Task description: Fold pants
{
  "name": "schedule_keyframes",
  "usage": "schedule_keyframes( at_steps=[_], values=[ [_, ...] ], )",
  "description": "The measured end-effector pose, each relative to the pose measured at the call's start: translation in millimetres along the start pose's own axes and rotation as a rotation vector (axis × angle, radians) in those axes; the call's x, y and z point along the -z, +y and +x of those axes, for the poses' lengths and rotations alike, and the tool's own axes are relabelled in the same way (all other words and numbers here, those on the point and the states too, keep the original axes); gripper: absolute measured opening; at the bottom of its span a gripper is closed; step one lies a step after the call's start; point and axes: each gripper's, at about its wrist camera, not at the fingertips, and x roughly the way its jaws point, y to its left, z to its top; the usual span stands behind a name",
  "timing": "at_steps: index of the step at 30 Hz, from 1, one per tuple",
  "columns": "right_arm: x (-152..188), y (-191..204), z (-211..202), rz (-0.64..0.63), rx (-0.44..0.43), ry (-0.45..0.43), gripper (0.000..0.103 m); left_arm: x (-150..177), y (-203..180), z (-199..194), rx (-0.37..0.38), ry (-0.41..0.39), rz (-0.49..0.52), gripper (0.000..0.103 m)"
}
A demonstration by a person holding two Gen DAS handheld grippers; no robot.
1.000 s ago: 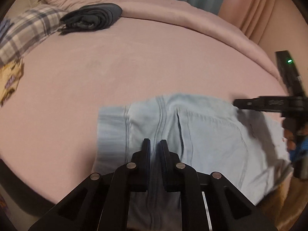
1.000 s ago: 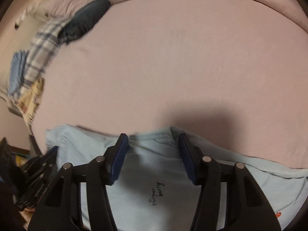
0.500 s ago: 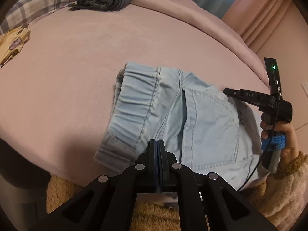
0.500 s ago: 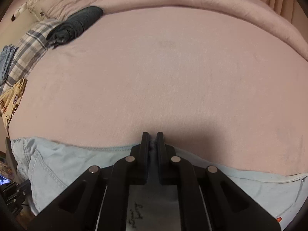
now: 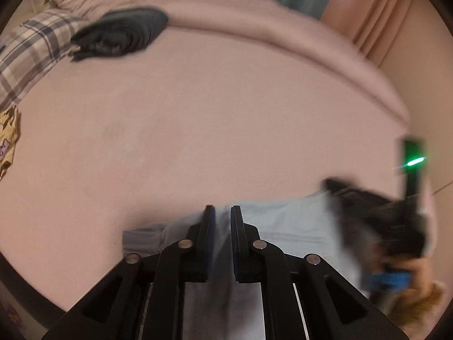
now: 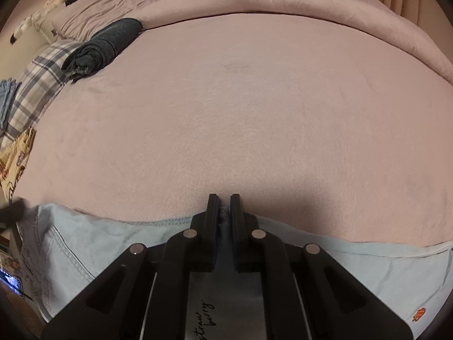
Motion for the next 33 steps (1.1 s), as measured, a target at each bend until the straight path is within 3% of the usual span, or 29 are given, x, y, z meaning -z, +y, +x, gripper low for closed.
schedule_keyframes(
  at_steps=[2, 4, 7, 12, 17, 23, 27, 29, 33],
  values=[
    [0.4, 0.0, 0.3, 0.008, -0.003, -0.004, 0.006, 8.0, 11.4, 21.2, -0.001, 0.046, -0.034, 0.007],
    [0.8, 1.4, 1.0, 0.009, -0.003, -0.009, 0.006, 15.1, 24.2, 23.7, 0.049, 0.011, -0.076, 0.007],
    [0.3, 3.2, 1.6, 0.013, -0.007, -0.013, 0.006, 17.1, 28.9, 19.3, 0.07, 0.019, -0.104, 0.007],
    [3.2, 4.2, 1.0, 0.024, -0.011, -0.03, 0.006, 26.3, 34.2, 12.7, 0.056, 0.006, -0.057, 0.007],
    [5.2, 3.4, 0.8, 0.036, -0.014, -0.042, 0.006, 37.8, 45.2, 3.8, 0.098, 0.001, -0.096, 0.007],
    [5.8, 4.1, -3.3, 0.041, -0.028, -0.055, 0.007, 51.5, 41.9, -8.2, 0.041, -0.031, -0.071, 0.007],
    [14.2, -7.8, -22.4, 0.11, -0.067, -0.077, 0.019, 56.8, 30.5, -15.8, 0.024, -0.029, -0.082, 0.007],
    [18.9, -15.1, -37.0, 0.144, -0.063, -0.102, 0.035, 57.5, 22.3, -23.9, 0.021, -0.04, -0.088, 0.007],
    [31.9, -26.4, -73.9, 0.139, 0.02, -0.141, 0.05, 56.8, -4.5, -43.7, 0.035, -0.101, -0.058, 0.007]
  ],
)
